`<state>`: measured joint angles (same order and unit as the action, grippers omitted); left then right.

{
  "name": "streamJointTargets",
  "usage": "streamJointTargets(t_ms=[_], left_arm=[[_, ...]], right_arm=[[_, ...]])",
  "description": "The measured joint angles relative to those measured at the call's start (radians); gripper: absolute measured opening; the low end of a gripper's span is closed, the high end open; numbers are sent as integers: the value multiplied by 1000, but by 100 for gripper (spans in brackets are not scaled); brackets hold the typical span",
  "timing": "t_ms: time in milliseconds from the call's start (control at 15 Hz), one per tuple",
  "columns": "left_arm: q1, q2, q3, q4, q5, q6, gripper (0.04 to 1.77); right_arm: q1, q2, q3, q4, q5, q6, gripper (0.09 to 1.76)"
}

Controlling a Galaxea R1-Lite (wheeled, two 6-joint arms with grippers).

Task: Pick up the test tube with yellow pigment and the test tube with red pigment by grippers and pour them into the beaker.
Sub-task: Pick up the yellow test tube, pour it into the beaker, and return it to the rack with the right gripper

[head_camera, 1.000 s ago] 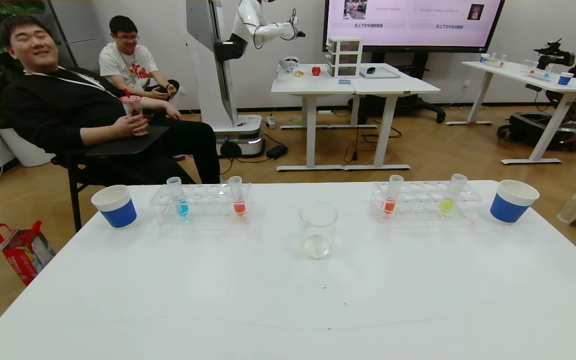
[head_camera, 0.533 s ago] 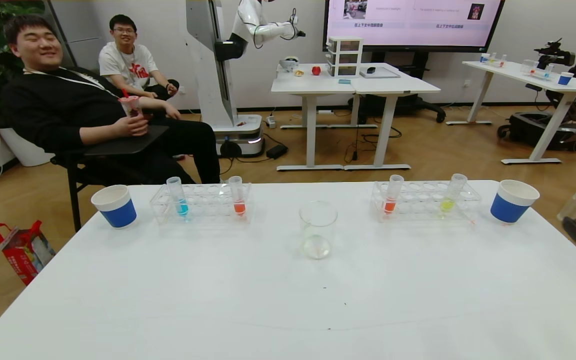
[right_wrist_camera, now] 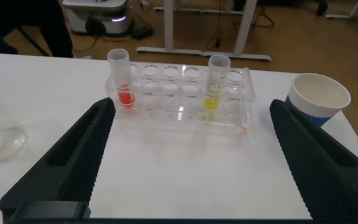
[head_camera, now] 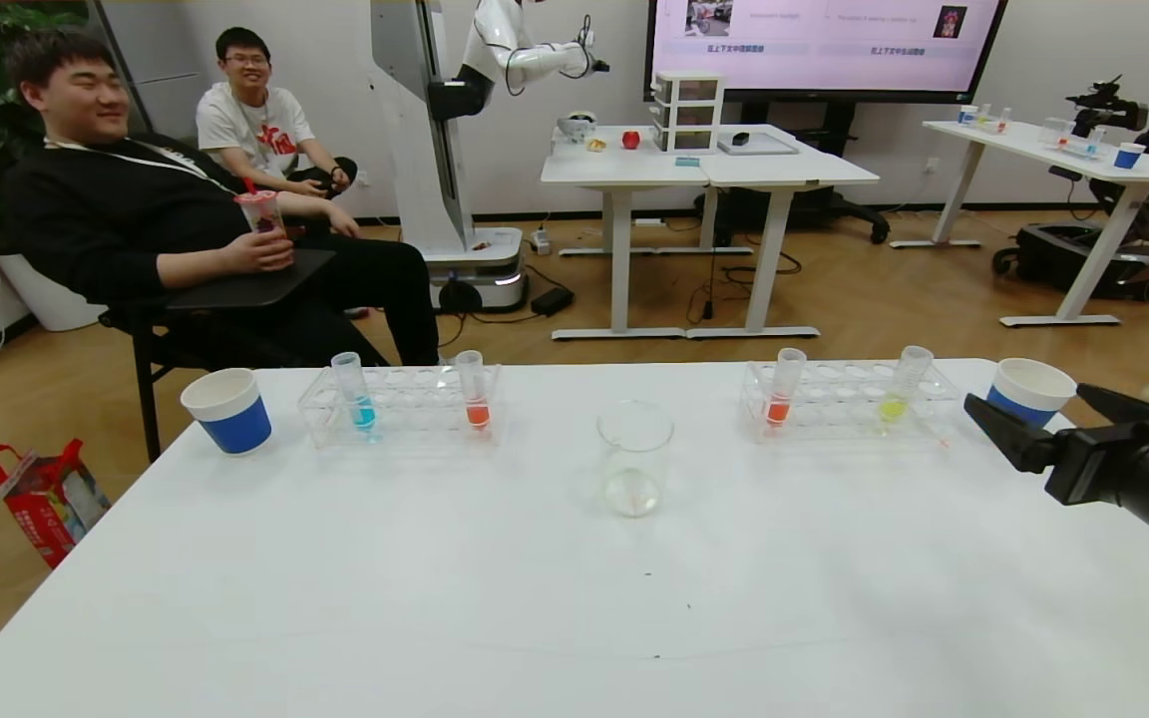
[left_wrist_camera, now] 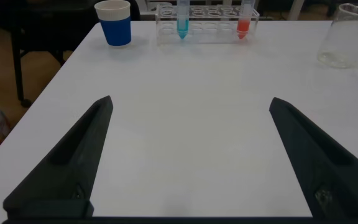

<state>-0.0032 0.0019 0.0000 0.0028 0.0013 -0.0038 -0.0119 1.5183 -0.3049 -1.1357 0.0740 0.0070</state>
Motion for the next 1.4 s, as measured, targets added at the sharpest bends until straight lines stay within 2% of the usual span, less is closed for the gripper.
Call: streamJointTargets(t_ms=[200, 400, 733, 1200, 1400], left_arm=[[0, 0, 0, 0, 0, 0, 175], [0, 0, 0, 0, 0, 0, 175], [0, 0, 0, 0, 0, 0, 175], [0, 0, 0, 0, 0, 0, 175], [0, 0, 0, 0, 0, 0, 175]], right_arm=[[-17, 159, -14, -159, -3, -3, 174], [-37, 301, -60, -251, -4, -7, 174], [-57, 481, -224, -263, 9, -7, 174], [-116, 666, -443, -262, 81, -6, 174], [-130, 715, -495, -263, 140, -3, 174]])
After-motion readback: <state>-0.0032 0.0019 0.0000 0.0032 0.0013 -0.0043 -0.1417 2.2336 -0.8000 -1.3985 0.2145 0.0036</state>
